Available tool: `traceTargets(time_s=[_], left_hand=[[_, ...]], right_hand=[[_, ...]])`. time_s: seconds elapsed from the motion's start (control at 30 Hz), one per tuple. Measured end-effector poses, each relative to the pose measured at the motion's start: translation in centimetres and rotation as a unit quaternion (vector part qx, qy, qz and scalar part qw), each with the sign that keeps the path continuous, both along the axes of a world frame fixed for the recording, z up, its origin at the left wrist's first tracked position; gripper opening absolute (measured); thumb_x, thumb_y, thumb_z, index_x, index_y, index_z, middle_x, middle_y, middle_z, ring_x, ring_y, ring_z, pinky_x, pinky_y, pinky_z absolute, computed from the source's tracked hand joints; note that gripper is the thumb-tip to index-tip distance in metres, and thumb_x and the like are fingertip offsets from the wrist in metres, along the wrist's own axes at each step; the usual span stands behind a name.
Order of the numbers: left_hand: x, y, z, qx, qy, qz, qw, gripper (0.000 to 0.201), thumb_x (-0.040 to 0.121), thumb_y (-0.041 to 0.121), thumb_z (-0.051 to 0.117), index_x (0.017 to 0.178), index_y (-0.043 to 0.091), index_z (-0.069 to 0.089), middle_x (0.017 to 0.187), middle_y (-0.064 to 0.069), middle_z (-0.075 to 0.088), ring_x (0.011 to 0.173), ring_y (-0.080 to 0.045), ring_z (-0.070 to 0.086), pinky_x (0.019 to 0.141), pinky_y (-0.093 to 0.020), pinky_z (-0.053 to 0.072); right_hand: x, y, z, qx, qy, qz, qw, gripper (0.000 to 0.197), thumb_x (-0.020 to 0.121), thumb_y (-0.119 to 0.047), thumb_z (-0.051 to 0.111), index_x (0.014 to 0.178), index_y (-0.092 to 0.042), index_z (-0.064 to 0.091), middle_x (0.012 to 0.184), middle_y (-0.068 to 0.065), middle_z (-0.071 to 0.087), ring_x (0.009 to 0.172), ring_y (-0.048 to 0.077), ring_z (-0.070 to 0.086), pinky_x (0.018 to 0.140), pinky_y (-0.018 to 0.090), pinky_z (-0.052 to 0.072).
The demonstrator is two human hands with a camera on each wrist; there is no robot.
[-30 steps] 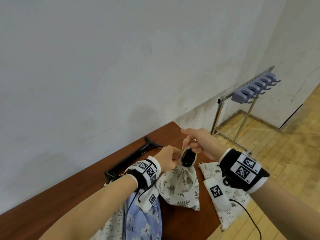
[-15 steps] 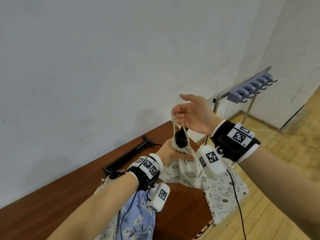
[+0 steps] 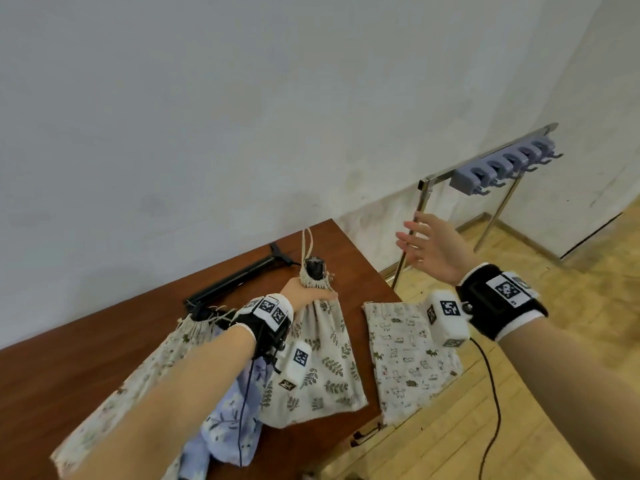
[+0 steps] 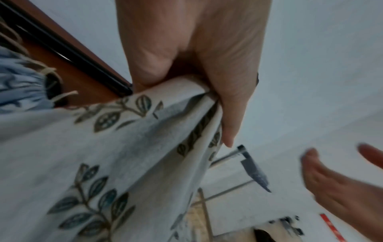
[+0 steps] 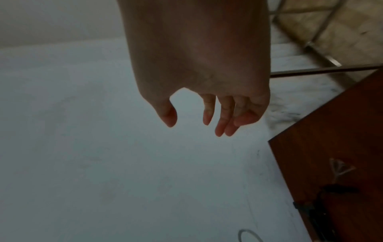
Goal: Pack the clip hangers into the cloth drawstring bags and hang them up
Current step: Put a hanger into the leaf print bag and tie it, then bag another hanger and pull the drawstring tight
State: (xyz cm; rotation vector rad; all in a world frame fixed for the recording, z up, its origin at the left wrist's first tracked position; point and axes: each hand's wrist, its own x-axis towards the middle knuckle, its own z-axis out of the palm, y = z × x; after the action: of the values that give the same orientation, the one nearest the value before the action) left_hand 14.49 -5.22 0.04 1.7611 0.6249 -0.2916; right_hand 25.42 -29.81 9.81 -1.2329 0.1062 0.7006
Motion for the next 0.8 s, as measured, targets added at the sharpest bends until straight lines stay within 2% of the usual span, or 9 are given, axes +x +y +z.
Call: traceTargets(time_s=[0.1, 0.2, 0.23, 0.3, 0.37, 0.53, 0.6, 0.7, 0.8], left_hand=[[0.9, 1.5, -2.9, 0.003, 0.061, 0.008, 0.998, 0.078, 0.055, 0.044, 0.089, 0.12, 0.01, 0.063, 0.117, -0.007, 0.067, 0.109, -0.024, 0.061, 0.1, -0.041, 0.047], [2.7, 4.2, -7.1, 0.02, 0.133, 0.008, 0.991, 0.124, 0.03, 0.065, 0.088, 0.135, 0.011, 0.05, 0.132, -0.009, 0.058, 0.119, -0.028, 0.055, 0.1, -0.044, 0.046], [3.0, 4.5, -7.1, 0.027, 0.16, -0.001, 0.987, 0.133, 0.03, 0.068, 0.086, 0.142, 0.011, 0.041, 0.14, -0.009, 0.05, 0.125, -0.03, 0.049, 0.098, -0.046, 0.045], [3.3, 4.7, -6.3, 0.022, 0.197, -0.018, 0.98, 0.127, 0.048, 0.066, 0.083, 0.149, 0.011, 0.027, 0.15, -0.011, 0.036, 0.134, -0.034, 0.038, 0.099, -0.05, 0.041], [3.8, 5.2, -6.1, 0.037, 0.22, -0.03, 0.974, 0.114, 0.065, 0.059, 0.078, 0.15, 0.009, 0.022, 0.153, -0.012, 0.03, 0.137, -0.034, 0.034, 0.105, -0.048, 0.037], [5.1, 7.7, -9.7, 0.104, 0.273, -0.047, 0.955, 0.106, 0.077, 0.054, 0.071, 0.15, 0.002, 0.015, 0.154, -0.016, 0.025, 0.139, -0.034, 0.032, 0.108, -0.041, 0.033], [5.4, 8.2, -11.4, 0.101, 0.28, -0.042, 0.954, 0.103, 0.078, 0.054, 0.07, 0.149, 0.001, 0.017, 0.153, -0.016, 0.029, 0.137, -0.033, 0.035, 0.106, -0.039, 0.035], [5.3, 8.7, -13.0, 0.109, 0.295, -0.048, 0.948, 0.098, 0.082, 0.054, 0.065, 0.149, 0.001, 0.017, 0.154, -0.017, 0.027, 0.138, -0.033, 0.033, 0.106, -0.037, 0.035], [6.4, 9.9, -12.9, 0.134, 0.293, -0.073, 0.944, 0.095, 0.082, 0.05, 0.068, 0.148, 0.0, 0.021, 0.151, -0.016, 0.033, 0.135, -0.032, 0.038, 0.104, -0.037, 0.038]], right_hand=[[0.3, -1.9, -3.5, 0.008, 0.068, -0.043, 0.997, 0.033, 0.09, -0.037, 0.06, 0.112, -0.013, 0.058, 0.109, 0.008, 0.06, 0.086, 0.019, 0.059, 0.07, 0.028, 0.044], [0.6, -3.1, -6.6, -0.019, 0.114, -0.056, 0.992, 0.017, 0.089, -0.03, 0.059, 0.092, -0.014, 0.058, 0.086, 0.004, 0.06, 0.067, 0.015, 0.054, 0.062, 0.025, 0.036], [0.8, -3.3, -7.6, -0.033, 0.123, -0.054, 0.99, 0.014, 0.089, -0.028, 0.058, 0.087, -0.015, 0.056, 0.081, 0.003, 0.058, 0.064, 0.014, 0.052, 0.061, 0.024, 0.032], [1.5, -3.3, -9.3, -0.073, 0.137, -0.054, 0.986, 0.01, 0.09, -0.023, 0.056, 0.086, -0.014, 0.053, 0.079, 0.004, 0.056, 0.061, 0.014, 0.049, 0.059, 0.024, 0.03], [2.4, -3.0, -10.7, -0.11, 0.145, -0.068, 0.981, 0.01, 0.089, -0.022, 0.056, 0.092, -0.012, 0.052, 0.079, 0.005, 0.057, 0.062, 0.015, 0.048, 0.056, 0.024, 0.032], [4.7, -1.3, -14.1, -0.141, 0.17, -0.097, 0.97, 0.018, 0.084, -0.032, 0.055, 0.095, -0.017, 0.057, 0.091, 0.002, 0.064, 0.076, 0.015, 0.052, 0.064, 0.03, 0.033], [5.6, 0.1, -15.4, -0.209, 0.15, -0.065, 0.964, 0.02, 0.087, -0.03, 0.055, 0.101, -0.017, 0.061, 0.101, 0.003, 0.066, 0.085, 0.015, 0.053, 0.069, 0.031, 0.035], [5.9, 1.9, -18.6, -0.342, 0.093, -0.006, 0.935, 0.03, 0.088, -0.028, 0.062, 0.115, -0.014, 0.063, 0.119, 0.003, 0.063, 0.11, 0.019, 0.053, 0.093, 0.04, 0.04], [6.6, 2.8, -20.8, -0.375, 0.068, -0.003, 0.925, 0.046, 0.086, -0.036, 0.067, 0.125, -0.012, 0.06, 0.133, 0.006, 0.055, 0.128, 0.029, 0.045, 0.108, 0.049, 0.034]])
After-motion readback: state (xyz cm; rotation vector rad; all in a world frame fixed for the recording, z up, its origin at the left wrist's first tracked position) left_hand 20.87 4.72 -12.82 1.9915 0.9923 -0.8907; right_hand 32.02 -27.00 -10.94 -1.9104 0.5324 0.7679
